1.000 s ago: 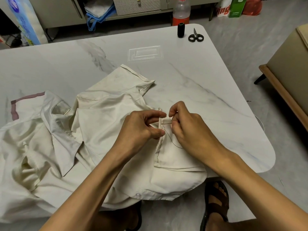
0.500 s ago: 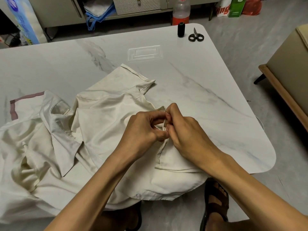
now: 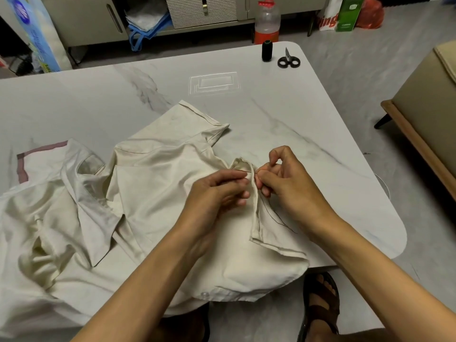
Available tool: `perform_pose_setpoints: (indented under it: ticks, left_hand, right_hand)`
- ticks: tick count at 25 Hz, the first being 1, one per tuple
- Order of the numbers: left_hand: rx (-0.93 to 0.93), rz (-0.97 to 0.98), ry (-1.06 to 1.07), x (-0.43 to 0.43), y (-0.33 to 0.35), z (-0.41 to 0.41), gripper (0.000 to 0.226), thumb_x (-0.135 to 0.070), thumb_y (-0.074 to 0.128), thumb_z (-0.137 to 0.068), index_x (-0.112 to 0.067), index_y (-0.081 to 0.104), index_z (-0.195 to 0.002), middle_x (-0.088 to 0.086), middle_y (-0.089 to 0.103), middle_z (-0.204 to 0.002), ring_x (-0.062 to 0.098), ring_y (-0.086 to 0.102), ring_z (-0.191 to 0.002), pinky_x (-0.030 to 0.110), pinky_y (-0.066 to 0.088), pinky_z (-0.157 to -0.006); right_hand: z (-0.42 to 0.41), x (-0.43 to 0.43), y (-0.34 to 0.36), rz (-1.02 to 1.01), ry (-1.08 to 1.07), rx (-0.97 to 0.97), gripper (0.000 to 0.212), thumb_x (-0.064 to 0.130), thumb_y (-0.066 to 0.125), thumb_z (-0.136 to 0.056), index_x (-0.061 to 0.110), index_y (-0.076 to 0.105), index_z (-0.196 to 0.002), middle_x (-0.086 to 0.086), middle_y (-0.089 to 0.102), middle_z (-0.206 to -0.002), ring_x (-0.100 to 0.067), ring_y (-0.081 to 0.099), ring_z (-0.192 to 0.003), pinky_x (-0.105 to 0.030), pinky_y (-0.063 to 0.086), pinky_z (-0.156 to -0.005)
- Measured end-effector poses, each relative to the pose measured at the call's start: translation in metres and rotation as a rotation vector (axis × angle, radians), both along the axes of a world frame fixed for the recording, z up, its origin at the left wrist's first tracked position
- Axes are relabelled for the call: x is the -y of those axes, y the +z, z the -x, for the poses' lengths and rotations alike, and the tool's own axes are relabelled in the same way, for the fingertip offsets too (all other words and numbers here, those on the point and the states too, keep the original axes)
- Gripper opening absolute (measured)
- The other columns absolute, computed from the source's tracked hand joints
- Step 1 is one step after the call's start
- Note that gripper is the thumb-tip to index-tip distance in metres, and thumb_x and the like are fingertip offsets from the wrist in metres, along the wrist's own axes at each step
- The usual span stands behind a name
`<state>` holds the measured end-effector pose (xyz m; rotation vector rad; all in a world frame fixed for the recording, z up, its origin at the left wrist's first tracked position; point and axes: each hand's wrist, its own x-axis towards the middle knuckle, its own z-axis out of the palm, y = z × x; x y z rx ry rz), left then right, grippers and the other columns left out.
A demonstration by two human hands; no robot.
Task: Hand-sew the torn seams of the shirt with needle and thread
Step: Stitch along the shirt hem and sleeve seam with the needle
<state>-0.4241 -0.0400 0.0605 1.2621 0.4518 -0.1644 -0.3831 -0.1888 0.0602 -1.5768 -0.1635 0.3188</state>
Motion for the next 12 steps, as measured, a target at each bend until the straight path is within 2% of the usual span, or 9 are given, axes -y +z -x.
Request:
perform_pose_setpoints:
  ticks: [2,4,7,10,12]
  left_hand:
    - [-0.010,0.172,-0.002,0.010,-0.003,-0.002,0.013,0.001,0.067,-0.087,-0.005,0.070,-0.098,0.015,0.071,-0.087,0.022,0.067,-0.083,0.025,0.055,-0.078]
    - [0.005,0.257,0.018,0.014,-0.005,-0.004,0.010,-0.004,0.067,-0.089,-0.005,0.072,-0.097,0.017,0.069,-0.089,0.028,0.063,-0.091,0.031,0.051,-0.090]
    - [0.000,0.256,0.051,0.018,-0.009,-0.005,0.010,-0.009,0.069,-0.086,-0.014,0.078,-0.084,0.013,0.069,-0.086,0.026,0.063,-0.087,0.039,0.047,-0.099]
    - [0.004,0.255,0.080,0.019,-0.009,-0.006,0.004,-0.014,0.074,-0.078,-0.015,0.076,-0.081,0.013,0.070,-0.085,0.024,0.065,-0.082,0.047,0.042,-0.108]
    - [0.003,0.277,0.091,0.019,-0.010,-0.007,0.004,-0.014,0.075,-0.076,-0.014,0.074,-0.080,0.012,0.069,-0.083,0.022,0.065,-0.080,0.048,0.041,-0.109]
  right_hand:
    - [0.001,-0.001,0.001,-0.025,0.006,-0.010,0.025,-0.009,0.045,-0.092,0.013,0.035,-0.095,-0.003,0.056,-0.066,-0.016,0.043,-0.059,-0.026,0.039,-0.059]
    - [0.001,-0.001,0.002,-0.033,-0.003,-0.009,0.025,-0.009,0.046,-0.092,0.013,0.035,-0.095,-0.002,0.056,-0.066,-0.016,0.044,-0.058,-0.024,0.039,-0.058]
    - [0.002,0.000,0.004,-0.032,-0.012,-0.010,0.025,-0.009,0.046,-0.091,0.013,0.035,-0.094,-0.003,0.057,-0.066,-0.016,0.044,-0.058,-0.023,0.039,-0.058]
    - [0.003,0.000,0.004,-0.006,-0.016,-0.006,0.025,-0.007,0.049,-0.090,0.015,0.037,-0.090,-0.003,0.059,-0.066,-0.018,0.048,-0.059,-0.031,0.041,-0.062]
    - [0.004,0.001,0.006,-0.007,-0.028,-0.020,0.024,-0.005,0.050,-0.089,0.016,0.039,-0.087,-0.004,0.063,-0.067,-0.018,0.052,-0.060,-0.036,0.044,-0.065]
